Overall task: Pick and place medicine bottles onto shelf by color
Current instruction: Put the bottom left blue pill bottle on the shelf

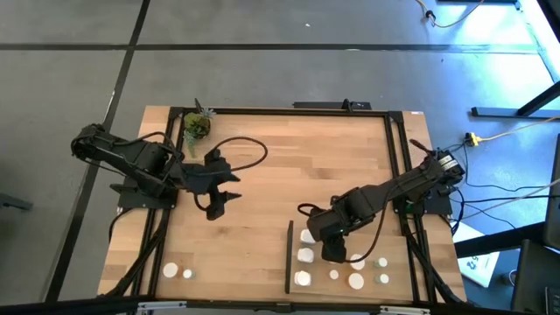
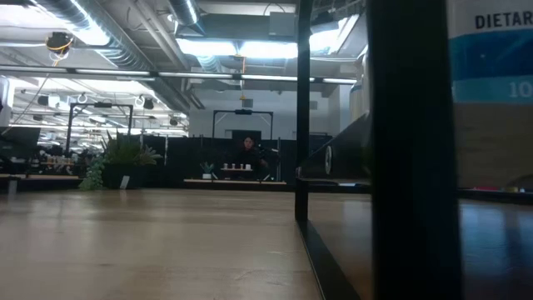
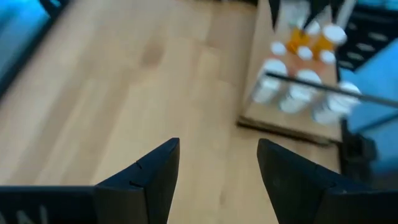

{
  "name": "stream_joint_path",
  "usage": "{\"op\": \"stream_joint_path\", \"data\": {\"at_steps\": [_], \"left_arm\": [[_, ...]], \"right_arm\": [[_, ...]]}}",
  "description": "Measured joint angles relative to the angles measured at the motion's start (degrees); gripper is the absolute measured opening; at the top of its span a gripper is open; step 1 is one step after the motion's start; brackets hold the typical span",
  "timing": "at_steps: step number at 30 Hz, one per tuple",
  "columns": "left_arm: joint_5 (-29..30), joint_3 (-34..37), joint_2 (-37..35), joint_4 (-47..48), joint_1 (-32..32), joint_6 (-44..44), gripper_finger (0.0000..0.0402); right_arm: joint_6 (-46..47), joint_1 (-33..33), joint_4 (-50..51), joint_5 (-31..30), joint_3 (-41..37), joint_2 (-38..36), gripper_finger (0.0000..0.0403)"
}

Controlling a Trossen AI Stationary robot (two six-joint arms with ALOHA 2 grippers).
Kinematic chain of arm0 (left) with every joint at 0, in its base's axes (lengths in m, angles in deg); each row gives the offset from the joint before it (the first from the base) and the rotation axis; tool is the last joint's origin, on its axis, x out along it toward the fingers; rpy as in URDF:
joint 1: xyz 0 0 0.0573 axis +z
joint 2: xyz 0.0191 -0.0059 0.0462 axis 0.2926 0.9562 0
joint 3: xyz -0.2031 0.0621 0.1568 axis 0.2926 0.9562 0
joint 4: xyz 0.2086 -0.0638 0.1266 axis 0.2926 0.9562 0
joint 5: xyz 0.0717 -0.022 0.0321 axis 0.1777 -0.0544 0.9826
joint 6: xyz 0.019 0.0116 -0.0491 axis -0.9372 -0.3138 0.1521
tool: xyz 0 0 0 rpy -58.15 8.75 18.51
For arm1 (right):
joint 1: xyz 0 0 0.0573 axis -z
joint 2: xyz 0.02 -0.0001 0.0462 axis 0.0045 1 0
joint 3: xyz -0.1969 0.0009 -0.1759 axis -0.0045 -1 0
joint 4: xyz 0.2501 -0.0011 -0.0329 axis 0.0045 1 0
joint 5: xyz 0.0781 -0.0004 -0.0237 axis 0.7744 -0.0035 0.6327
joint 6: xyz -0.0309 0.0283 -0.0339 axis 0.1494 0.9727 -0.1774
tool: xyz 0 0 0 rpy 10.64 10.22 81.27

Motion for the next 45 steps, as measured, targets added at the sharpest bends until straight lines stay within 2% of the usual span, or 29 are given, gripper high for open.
{"op": "stream_joint_path", "data": {"at_steps": [7, 12, 15, 19, 22, 33, 38, 45], "left_arm": [[-7.2, 0.0, 0.0, 6.1, -2.8, 5.6, 0.0210], [-12.0, 0.0, 0.0, 8.8, -7.4, 9.0, 0.0210], [-14.0, 0.0, 0.0, 9.2, -10.8, 9.0, 0.0210], [-14.0, 0.0, 0.6, 9.6, -15.6, 9.4, 0.0210], [-13.9, 0.0, 1.9, 10.3, -18.9, 13.6, 0.0210], [-14.5, 0.0, 12.5, 14.6, -30.1, 35.9, 0.0210], [-18.6, 0.0, 18.0, 14.5, -32.8, 41.6, 0.0210], [-20.4, 0.0, 23.7, 12.1, -37.2, 43.2, 0.0210]], "right_arm": [[-3.3, 0.4, 3.9, -7.7, 9.3, 0.0, 0.0204], [-8.2, 2.1, 7.3, -15.4, 16.7, 0.0, 0.0204], [-12.9, 3.6, 6.9, -16.8, 21.4, 0.0, 0.0205], [-18.7, 5.3, 6.5, -16.8, 26.4, 0.0, 0.0205], [-22.6, 6.3, 6.4, -16.6, 29.3, 0.0, 0.0204], [-40.8, 8.6, 6.4, -4.0, 32.4, 0.0, 0.0204], [-44.2, 9.7, 6.1, -2.2, 32.4, 0.0, 0.0204], [-44.9, 10.2, 4.4, -2.1, 32.4, 0.0, 0.0204]]}}
